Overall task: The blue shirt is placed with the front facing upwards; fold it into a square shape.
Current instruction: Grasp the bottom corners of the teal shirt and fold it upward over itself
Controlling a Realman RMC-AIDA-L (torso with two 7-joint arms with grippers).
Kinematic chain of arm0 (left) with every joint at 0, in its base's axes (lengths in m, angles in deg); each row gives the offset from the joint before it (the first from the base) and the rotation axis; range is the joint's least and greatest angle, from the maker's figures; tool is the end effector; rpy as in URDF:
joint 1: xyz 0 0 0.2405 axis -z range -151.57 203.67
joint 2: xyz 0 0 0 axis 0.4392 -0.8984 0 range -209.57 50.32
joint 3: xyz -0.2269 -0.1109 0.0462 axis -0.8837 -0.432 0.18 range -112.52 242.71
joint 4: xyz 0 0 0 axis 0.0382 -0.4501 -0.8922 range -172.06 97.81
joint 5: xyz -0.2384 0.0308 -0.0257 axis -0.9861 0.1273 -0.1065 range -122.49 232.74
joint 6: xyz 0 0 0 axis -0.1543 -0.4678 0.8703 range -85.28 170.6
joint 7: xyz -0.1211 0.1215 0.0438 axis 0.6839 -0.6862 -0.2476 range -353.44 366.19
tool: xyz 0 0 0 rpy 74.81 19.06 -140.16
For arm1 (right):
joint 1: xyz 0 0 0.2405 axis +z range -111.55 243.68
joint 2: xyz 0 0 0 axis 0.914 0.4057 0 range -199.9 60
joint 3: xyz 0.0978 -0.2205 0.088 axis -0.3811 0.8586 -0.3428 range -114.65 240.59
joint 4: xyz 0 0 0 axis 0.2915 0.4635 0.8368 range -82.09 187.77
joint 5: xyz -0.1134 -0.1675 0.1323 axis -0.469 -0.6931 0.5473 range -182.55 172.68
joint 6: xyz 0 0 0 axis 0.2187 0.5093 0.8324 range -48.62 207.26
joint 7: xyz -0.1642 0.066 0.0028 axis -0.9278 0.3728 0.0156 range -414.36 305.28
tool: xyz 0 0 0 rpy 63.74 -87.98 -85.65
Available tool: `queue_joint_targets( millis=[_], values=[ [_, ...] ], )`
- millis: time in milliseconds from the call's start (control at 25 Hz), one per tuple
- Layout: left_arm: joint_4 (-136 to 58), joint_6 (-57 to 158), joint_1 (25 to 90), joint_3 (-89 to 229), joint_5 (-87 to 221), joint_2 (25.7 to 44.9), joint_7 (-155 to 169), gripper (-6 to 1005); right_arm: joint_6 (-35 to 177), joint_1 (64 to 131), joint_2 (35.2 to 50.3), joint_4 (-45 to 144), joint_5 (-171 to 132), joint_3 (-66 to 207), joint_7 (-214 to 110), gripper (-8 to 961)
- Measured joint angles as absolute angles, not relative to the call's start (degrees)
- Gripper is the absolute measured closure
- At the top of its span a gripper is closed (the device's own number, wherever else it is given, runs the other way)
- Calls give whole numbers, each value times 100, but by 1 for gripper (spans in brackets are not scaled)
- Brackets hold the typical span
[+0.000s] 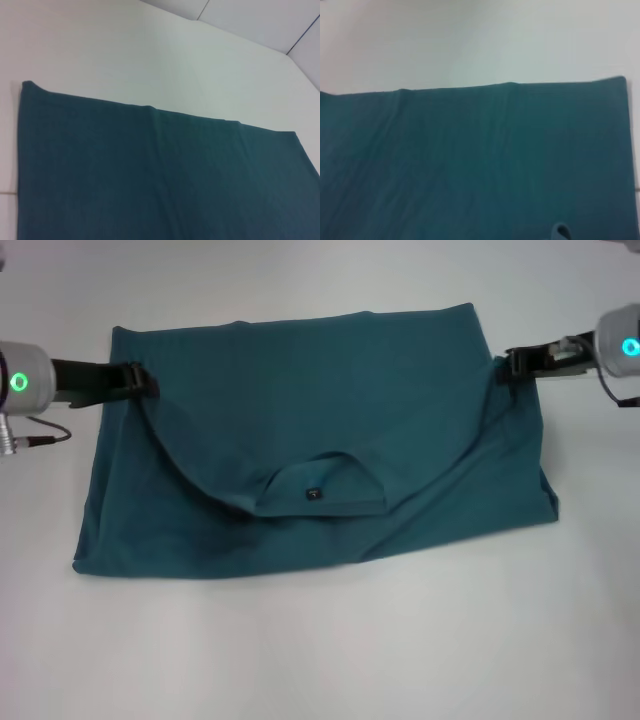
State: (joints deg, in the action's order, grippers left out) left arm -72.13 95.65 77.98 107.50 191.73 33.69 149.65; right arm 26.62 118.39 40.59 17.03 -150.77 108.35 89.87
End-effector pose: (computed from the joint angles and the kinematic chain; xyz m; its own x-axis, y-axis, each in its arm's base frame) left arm -0.2272 0.5330 0.0208 0.3746 0.7286 0.5734 0.9213 -0.2232 -0.3184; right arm 0.2466 0.5380 0.0466 0.4930 -0.7315 -0.4710 -0.8306 -0.2346 -0.5050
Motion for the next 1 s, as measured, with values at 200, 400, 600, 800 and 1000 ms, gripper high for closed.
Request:
queue_joint_targets(
  millis=[200, 400, 600, 800, 1000],
  values=[
    [-7100, 9276, 7864, 10871, 19172, 3372, 14955, 974, 3133, 12111, 4152, 1901, -15437, 11214, 8986, 923],
    [-7096, 9054, 7880, 11007, 19171, 3403, 14817, 974, 3488, 12312, 4209, 2189, -15682, 11338, 8983, 923],
    [-7062, 8830, 7880, 11149, 19170, 3455, 14798, 974, 3633, 12332, 4244, 2272, -15736, 11519, 9003, 921],
    [-7089, 8754, 7862, 11137, 19170, 3477, 14833, 974, 3728, 12327, 4243, 2192, -15753, 11489, 9080, 920],
    [-7146, 8612, 7838, 11118, 19153, 3487, 14952, 973, 3815, 12310, 4225, 2158, -15756, 11488, 9122, 919]
  ],
)
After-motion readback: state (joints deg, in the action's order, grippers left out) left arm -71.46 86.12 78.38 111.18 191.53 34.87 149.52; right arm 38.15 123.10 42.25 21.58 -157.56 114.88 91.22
